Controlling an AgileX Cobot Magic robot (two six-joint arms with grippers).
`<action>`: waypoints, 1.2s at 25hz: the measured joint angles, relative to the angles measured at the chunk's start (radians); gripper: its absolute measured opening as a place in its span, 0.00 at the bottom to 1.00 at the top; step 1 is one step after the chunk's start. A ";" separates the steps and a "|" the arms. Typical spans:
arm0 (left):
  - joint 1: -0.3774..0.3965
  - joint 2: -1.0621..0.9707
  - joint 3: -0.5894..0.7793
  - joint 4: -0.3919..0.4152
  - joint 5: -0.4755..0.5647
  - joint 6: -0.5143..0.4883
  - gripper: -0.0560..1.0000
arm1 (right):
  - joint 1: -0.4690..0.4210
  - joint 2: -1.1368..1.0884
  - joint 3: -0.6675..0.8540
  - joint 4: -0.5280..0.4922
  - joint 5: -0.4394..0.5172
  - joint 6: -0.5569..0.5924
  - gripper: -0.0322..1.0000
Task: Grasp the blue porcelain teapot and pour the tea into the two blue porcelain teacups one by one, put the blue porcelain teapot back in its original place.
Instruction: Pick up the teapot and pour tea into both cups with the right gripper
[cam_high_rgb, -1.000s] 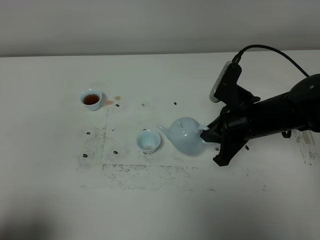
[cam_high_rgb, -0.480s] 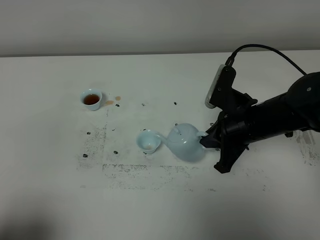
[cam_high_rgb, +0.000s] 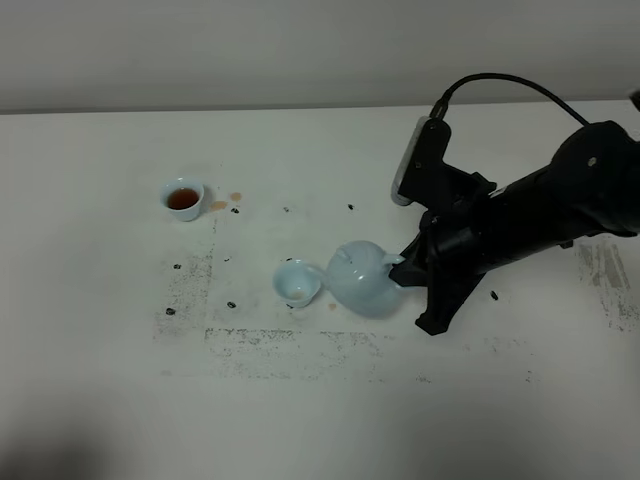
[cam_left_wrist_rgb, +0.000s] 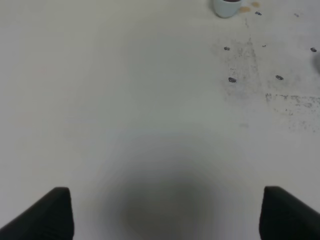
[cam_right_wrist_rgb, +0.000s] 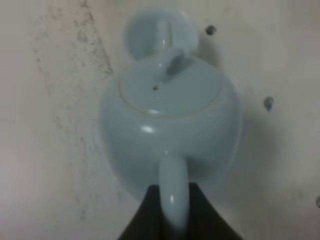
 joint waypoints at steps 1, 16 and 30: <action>0.000 0.000 0.000 0.000 0.000 0.000 0.74 | 0.006 0.005 -0.001 -0.012 0.005 0.012 0.07; 0.000 0.000 0.000 0.000 0.000 0.000 0.74 | 0.010 0.006 -0.035 -0.163 0.042 0.163 0.07; 0.000 0.000 0.000 0.000 0.000 0.000 0.74 | 0.058 0.006 -0.086 -0.278 0.076 0.286 0.07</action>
